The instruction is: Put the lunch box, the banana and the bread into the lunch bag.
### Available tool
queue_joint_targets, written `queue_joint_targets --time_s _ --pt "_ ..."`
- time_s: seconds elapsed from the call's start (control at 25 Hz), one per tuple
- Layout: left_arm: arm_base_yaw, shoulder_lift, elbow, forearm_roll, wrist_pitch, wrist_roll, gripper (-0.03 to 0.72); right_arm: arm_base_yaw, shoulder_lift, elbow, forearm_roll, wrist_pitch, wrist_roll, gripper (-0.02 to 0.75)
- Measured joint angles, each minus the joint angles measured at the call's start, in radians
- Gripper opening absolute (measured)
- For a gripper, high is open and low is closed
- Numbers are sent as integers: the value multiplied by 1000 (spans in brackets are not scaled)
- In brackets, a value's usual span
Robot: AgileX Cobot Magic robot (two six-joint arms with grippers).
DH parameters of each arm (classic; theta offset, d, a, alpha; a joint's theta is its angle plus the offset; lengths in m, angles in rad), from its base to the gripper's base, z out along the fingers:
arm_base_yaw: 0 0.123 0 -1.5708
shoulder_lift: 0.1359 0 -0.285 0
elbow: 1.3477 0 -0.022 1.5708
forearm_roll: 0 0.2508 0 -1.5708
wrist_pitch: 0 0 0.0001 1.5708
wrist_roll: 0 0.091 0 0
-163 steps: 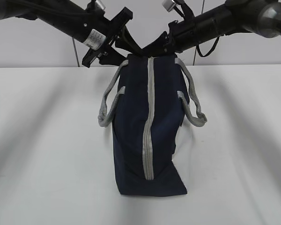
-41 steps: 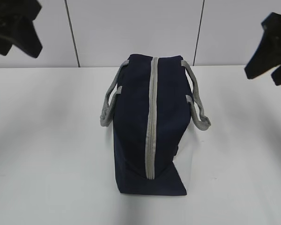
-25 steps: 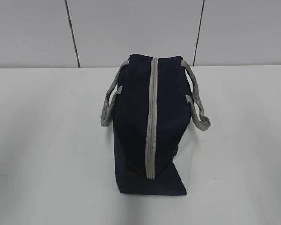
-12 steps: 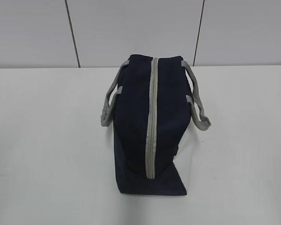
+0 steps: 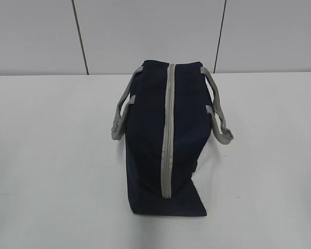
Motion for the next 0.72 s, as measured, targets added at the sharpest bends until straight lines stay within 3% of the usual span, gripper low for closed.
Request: queue_joint_targets --time_s 0.48,0.72 --pt "1 -1 0 -23 0 -1 390 0 0 1 0 -13 0 469" --pt "71 -1 0 -24 0 -1 350 0 -3 1 0 -13 2 469"
